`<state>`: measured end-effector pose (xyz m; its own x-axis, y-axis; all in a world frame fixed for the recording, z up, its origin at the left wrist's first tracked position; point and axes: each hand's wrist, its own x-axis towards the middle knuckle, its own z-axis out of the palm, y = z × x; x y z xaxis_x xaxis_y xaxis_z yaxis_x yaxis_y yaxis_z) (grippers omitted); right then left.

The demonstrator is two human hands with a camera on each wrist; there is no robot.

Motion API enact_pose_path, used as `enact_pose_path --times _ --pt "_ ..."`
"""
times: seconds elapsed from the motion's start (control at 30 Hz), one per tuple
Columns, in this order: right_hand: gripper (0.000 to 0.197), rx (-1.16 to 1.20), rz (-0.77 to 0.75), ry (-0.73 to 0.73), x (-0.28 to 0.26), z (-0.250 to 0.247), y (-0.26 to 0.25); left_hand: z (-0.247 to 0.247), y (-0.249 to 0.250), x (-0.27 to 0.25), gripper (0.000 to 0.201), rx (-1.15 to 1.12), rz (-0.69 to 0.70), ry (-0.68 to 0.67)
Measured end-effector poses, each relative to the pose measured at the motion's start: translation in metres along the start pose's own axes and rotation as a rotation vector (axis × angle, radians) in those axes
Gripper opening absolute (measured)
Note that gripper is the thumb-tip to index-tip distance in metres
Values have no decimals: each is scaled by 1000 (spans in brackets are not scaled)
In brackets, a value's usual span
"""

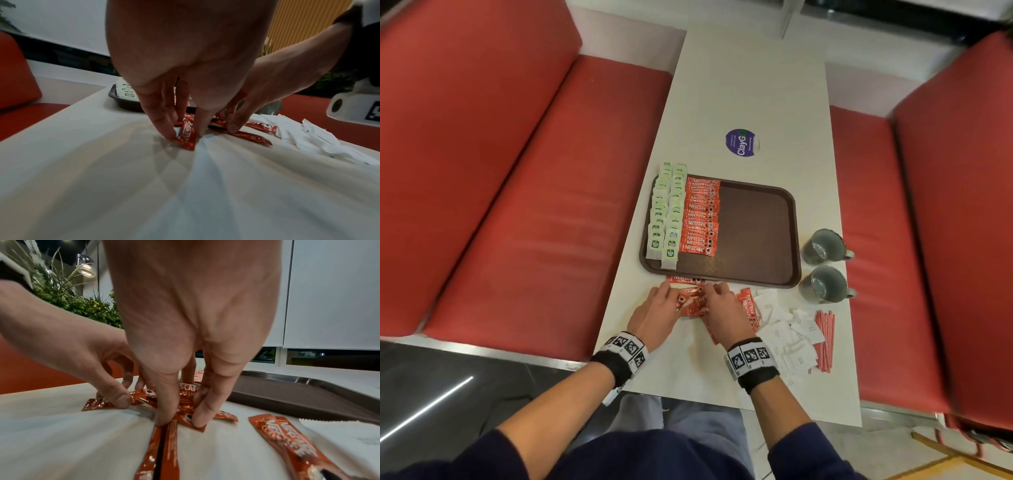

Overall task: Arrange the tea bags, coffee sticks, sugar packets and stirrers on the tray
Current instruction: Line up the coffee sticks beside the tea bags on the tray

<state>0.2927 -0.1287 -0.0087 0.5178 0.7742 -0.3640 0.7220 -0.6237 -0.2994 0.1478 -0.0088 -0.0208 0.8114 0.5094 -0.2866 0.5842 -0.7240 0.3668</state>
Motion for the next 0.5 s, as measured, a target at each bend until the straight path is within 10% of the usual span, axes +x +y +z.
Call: enact_pose_path --times 0.23,0.5 --pt "98 15 26 -4 -11 11 6 0 -5 8 82 147 105 19" --pt "41 -39 -24 59 -20 15 4 5 1 10 48 189 177 12"
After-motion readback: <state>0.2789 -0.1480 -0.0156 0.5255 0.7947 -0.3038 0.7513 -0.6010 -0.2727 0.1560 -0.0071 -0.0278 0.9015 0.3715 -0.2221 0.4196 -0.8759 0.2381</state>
